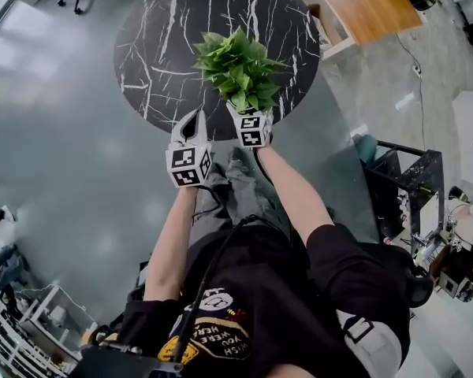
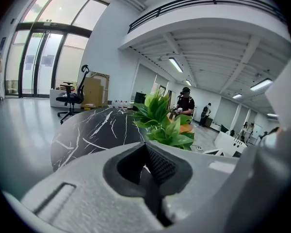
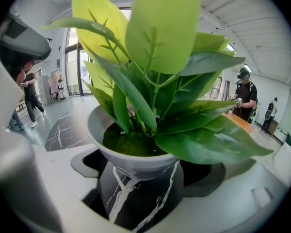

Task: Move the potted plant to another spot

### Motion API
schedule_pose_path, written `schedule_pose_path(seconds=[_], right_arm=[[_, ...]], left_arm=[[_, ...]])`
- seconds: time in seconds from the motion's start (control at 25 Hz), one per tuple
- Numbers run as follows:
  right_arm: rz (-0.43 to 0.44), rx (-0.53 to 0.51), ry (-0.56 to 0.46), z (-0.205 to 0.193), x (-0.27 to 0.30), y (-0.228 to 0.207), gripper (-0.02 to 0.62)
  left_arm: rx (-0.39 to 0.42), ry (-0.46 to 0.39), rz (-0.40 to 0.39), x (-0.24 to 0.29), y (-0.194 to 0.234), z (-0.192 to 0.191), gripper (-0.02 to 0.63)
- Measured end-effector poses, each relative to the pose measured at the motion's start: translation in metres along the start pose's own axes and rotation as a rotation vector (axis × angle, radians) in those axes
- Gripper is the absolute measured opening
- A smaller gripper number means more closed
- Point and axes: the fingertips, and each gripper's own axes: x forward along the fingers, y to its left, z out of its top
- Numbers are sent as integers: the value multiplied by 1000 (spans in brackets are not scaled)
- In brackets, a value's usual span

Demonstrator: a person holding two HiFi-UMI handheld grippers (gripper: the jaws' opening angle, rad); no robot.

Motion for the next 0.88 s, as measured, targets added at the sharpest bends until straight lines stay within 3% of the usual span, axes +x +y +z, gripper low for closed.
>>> schedule_pose_path(seconds=[0.36,0.6,0.88], right_arm=[[-41,22,-27,-31,-36,7,472],[13,39,-41,-39,-41,9,476],[1,46,-13,-57,-64,-3,485]], left_arm=[[-20,46,-83,-22,-15,-28,2],[-23,49,-97,-27,-27,-35,2],[-17,46,-87,-33,-32,-44,2]])
